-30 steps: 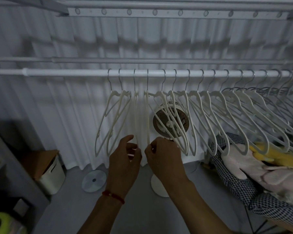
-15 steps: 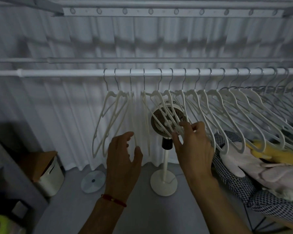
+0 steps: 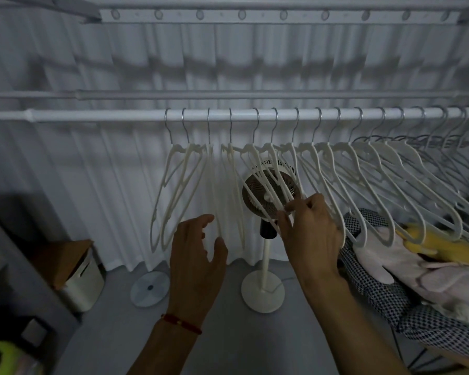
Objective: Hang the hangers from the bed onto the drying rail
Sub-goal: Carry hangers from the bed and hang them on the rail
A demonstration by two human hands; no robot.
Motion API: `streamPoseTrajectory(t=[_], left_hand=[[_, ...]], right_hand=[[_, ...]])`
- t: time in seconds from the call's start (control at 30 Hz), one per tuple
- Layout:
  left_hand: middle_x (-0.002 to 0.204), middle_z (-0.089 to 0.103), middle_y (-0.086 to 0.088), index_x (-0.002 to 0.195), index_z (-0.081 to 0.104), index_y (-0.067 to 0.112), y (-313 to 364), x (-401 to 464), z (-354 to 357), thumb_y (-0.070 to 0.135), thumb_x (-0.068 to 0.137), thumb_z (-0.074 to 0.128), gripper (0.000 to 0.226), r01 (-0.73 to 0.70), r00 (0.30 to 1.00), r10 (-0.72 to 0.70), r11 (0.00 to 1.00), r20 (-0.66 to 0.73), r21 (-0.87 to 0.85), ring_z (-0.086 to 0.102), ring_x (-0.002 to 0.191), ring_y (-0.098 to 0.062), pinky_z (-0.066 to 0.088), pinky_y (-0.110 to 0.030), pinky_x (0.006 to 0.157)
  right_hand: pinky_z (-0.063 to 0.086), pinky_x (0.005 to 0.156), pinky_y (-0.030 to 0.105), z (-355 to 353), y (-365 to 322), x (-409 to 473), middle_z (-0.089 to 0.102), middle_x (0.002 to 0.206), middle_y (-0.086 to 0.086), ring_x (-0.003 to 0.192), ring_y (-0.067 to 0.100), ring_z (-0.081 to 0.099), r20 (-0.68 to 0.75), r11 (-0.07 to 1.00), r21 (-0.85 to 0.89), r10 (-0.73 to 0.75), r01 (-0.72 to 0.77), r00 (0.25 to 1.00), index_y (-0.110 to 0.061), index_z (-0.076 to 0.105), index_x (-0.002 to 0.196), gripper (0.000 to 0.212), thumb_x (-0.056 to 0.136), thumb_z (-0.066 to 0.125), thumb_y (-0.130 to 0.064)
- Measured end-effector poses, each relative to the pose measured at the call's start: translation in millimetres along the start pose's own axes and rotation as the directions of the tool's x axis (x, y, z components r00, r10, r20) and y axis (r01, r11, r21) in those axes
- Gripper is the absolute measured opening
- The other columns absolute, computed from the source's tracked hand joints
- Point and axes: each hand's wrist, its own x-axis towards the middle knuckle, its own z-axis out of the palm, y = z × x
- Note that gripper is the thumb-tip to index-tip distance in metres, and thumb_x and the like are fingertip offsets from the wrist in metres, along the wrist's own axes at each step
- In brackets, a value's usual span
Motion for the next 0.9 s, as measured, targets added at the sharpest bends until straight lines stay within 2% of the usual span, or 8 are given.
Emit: streamPoseTrajectory(t=[0.03,0.17,0.4,0.47,0.67,0.8,0.9], left_hand=[[0.115,0.053,0.003,0.126,0.056,0.016,-0.2,-0.1,0.3,0.013,0.089,0.065,0.039,-0.003,1.0,0.003,1.0,0.001,0.001,0.054,0.096,-0.011,0.05,-0.021,0.075],[0.116,0.052,0.004,0.127,0.056,0.017,-0.7,0.1,2.3,0.013,0.089,0.065,0.039,0.011,1.0,-0.011,1.0,0.005,-0.009,0.054,0.097,-0.011,0.051,-0.022,0.076],[0.116,0.051,0.003,0.129,0.053,0.015,-7.8,4.5,9.4,0.015,0.088,0.066,0.042,0.013,1.0,-0.013,1.0,0.029,-0.006,0.055,0.099,-0.014,0.055,-0.036,0.078],[0.117,0.051,0.003,0.129,0.053,0.015,-9.7,4.1,10.5,0.016,0.088,0.066,0.043,0.014,0.999,-0.014,1.0,0.036,0.002,0.055,0.098,-0.014,0.055,-0.034,0.077],[0.117,0.052,0.002,0.131,0.052,0.017,-8.7,4.2,12.9,0.017,0.088,0.066,0.045,0.027,0.998,-0.027,1.0,0.057,0.007,0.053,0.095,-0.008,0.046,-0.012,0.07],[0.117,0.051,0.004,0.13,0.051,0.018,-8.7,4.6,13.1,0.018,0.088,0.067,0.045,0.021,0.998,-0.021,1.0,0.055,-0.007,0.052,0.095,-0.001,0.046,-0.007,0.07],[0.116,0.051,0.004,0.13,0.051,0.018,-8.9,4.8,12.5,0.019,0.088,0.067,0.045,0.023,0.998,-0.022,1.0,0.053,-0.007,0.053,0.095,-0.001,0.047,-0.011,0.069]], right_hand=[[0.039,0.053,0.027,0.9,-0.6,-0.9,0.057,0.097,0.008,0.07,0.024,0.062,-0.004,1.0,-0.008,0.005,-0.005,1.0,-0.011,0.069,0.09,0.015,0.089,0.073,-0.025],[0.047,0.051,0.03,7.2,-5.3,-5.4,0.057,0.093,0.005,0.072,0.022,0.06,0.018,1.0,0.006,0.01,-0.01,1.0,-0.012,0.069,0.087,0.017,0.091,0.067,-0.029],[0.051,0.051,0.033,9.7,-9.7,-7.1,0.058,0.091,0.004,0.073,0.02,0.059,0.025,1.0,0.009,-0.008,0.008,1.0,-0.013,0.068,0.082,0.017,0.09,0.067,-0.028],[0.049,0.05,0.031,9.8,-10.0,-7.4,0.057,0.092,0.002,0.073,0.019,0.059,0.03,1.0,-0.001,-0.001,0.001,1.0,-0.014,0.067,0.082,0.017,0.09,0.066,-0.028],[0.047,0.05,0.028,12.2,-8.3,-6.7,0.058,0.096,0.0,0.076,0.018,0.06,0.041,1.0,-0.023,0.006,-0.005,0.999,-0.017,0.067,0.083,0.017,0.091,0.065,-0.032],[0.047,0.048,0.029,12.1,-8.0,-7.9,0.059,0.09,0.002,0.073,0.018,0.06,0.026,1.0,-0.015,-0.017,0.017,1.0,-0.015,0.068,0.081,0.016,0.089,0.069,-0.029],[0.051,0.05,0.033,12.0,-7.9,-8.2,0.058,0.092,0.003,0.075,0.02,0.06,0.036,1.0,0.004,-0.007,0.007,0.999,-0.014,0.069,0.085,0.016,0.089,0.069,-0.029]])
